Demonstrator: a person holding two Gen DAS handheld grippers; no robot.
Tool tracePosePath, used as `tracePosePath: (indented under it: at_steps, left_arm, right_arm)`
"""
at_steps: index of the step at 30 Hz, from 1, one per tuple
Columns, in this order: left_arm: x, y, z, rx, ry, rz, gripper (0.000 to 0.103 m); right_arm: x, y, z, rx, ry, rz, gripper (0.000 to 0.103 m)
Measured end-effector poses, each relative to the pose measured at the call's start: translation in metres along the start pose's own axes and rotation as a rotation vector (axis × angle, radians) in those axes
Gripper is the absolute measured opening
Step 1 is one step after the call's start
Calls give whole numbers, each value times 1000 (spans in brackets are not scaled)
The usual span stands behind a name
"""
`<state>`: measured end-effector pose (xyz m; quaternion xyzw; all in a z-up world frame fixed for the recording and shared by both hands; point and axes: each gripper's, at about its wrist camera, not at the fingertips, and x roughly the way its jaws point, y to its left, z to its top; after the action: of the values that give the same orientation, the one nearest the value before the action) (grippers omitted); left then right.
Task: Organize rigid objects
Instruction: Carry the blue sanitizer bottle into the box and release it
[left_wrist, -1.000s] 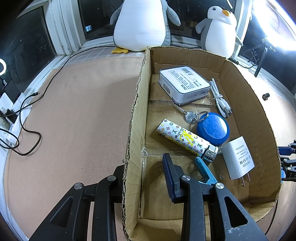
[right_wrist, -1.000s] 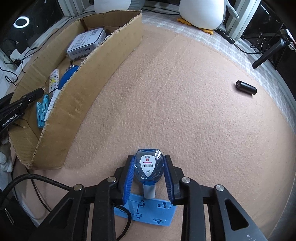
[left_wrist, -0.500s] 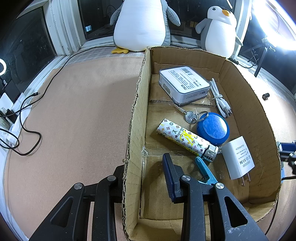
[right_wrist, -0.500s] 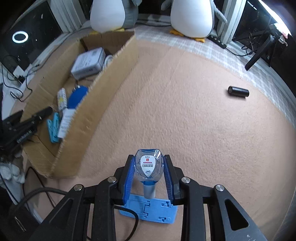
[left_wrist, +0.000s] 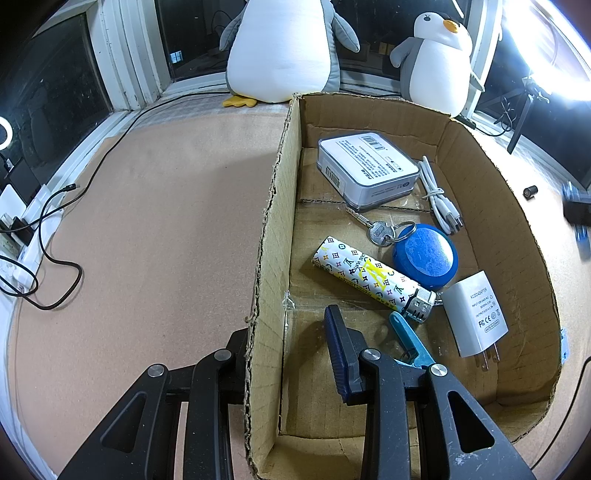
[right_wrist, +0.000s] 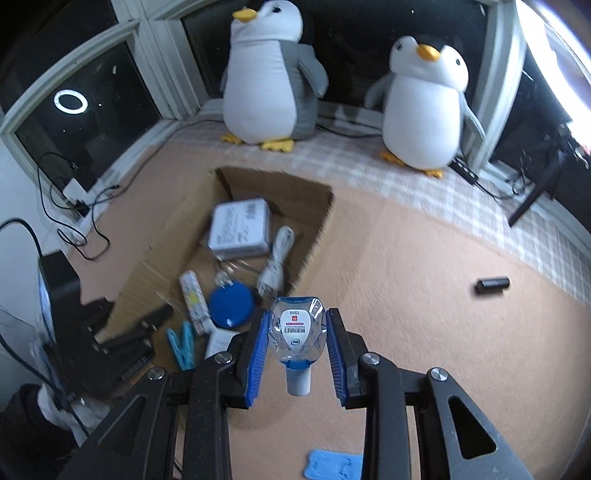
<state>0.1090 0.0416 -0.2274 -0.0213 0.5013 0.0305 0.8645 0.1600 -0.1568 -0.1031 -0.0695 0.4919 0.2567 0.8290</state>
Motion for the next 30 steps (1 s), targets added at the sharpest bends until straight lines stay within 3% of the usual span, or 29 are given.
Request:
tracePosePath:
  at_steps: [10,27,30]
  left_arm:
    - [0,0,0,-1,0,-1,33]
    - [0,1,0,-1,-1,0,33]
    - [0,1,0,-1,-1,0,33]
  right_arm:
    - [46,44,24,-74,43,12,28]
    - [80,43,33,-83,77,-26,28]
    - [78,42,35,-77,69,-20,35]
